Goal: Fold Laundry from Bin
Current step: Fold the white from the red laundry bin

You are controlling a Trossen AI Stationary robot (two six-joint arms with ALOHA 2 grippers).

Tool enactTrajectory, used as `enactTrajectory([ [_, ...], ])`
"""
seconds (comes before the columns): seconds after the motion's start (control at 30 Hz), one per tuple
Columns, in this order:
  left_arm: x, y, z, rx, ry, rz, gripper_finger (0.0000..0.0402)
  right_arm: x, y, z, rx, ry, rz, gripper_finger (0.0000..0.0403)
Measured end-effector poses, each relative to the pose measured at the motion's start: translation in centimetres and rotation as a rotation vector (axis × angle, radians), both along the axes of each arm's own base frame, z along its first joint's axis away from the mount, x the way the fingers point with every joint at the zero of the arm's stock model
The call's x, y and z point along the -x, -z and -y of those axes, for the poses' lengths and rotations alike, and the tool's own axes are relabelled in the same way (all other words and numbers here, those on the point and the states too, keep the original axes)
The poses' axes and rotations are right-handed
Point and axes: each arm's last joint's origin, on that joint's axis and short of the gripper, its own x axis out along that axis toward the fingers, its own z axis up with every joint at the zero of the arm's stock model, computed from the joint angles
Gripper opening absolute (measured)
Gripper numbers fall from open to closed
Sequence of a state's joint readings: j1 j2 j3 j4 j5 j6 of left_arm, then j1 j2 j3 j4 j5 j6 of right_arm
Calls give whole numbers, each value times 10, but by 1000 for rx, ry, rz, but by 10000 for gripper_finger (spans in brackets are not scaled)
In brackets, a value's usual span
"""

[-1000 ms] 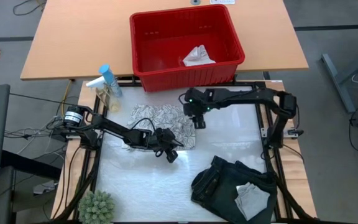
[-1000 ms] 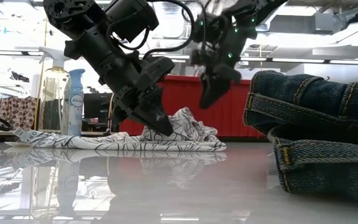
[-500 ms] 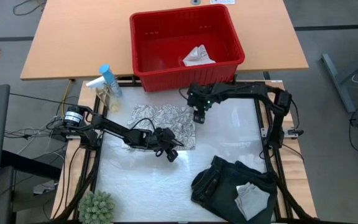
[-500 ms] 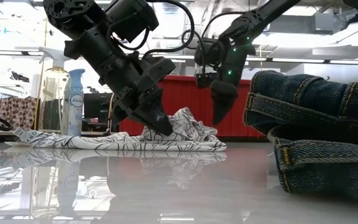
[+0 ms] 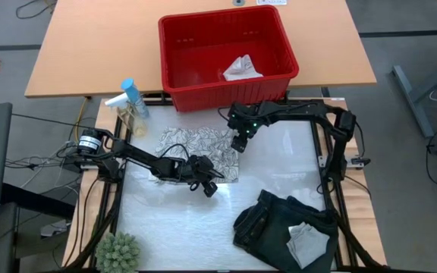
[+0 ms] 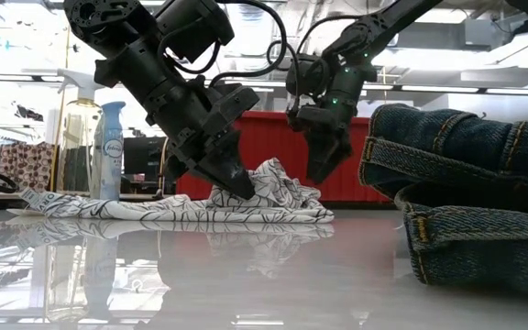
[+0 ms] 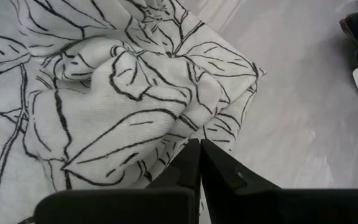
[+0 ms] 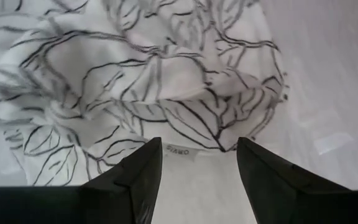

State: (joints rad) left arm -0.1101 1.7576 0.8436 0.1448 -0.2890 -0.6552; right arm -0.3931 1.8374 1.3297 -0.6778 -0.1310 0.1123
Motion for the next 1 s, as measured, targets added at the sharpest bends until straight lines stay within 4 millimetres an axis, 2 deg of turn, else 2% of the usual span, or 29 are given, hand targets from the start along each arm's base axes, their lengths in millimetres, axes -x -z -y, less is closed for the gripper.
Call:
enactTrajectory([
  [0.6,0,0,0,-3,-4,5,0,2,12,-10,-124,265,-20,230],
  [1.0,0,0,0,-4,-4,4,0,-6,15,-21,-102,281,4,230],
])
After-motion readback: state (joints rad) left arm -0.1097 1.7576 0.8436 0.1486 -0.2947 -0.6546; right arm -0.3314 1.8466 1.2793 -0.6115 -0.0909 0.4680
